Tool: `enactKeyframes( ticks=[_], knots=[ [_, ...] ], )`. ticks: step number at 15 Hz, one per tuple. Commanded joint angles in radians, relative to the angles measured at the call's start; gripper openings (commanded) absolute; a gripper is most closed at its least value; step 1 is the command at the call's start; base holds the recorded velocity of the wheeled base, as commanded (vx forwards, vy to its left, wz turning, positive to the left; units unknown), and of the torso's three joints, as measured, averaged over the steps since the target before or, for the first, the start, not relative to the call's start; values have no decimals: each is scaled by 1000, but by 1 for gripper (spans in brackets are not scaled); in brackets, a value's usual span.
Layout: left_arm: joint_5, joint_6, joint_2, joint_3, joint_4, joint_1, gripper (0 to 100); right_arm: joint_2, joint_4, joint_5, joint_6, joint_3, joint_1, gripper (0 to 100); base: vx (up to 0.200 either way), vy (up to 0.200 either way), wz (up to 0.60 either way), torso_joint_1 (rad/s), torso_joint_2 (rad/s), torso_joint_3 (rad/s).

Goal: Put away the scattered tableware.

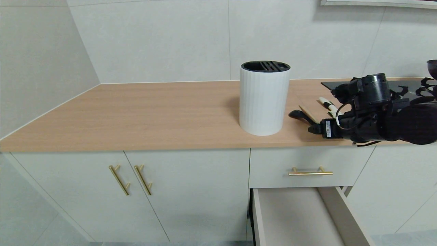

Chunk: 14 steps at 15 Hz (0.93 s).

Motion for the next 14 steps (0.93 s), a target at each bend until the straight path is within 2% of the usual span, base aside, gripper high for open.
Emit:
enactKeyframes(
  ticks=[1, 7, 8, 14],
  knots=[
    [1, 0, 0, 0, 0, 0, 100, 21, -11, -2, 0, -1, -2, 100, 0, 0, 0, 0, 0, 0],
    [1, 0, 0, 0, 0, 0, 100, 28, -21, -2, -1, 0, -3, 100, 0, 0, 0, 0, 0, 0],
    [1, 0, 0, 0, 0, 0, 100, 30, -21, -2, -1, -1, -5, 0, 0, 0, 0, 0, 0, 0],
    [1, 0, 0, 0, 0, 0, 100, 19, -16, -2, -1, 0, -6, 0, 0, 0, 0, 0, 0, 0]
  ],
)
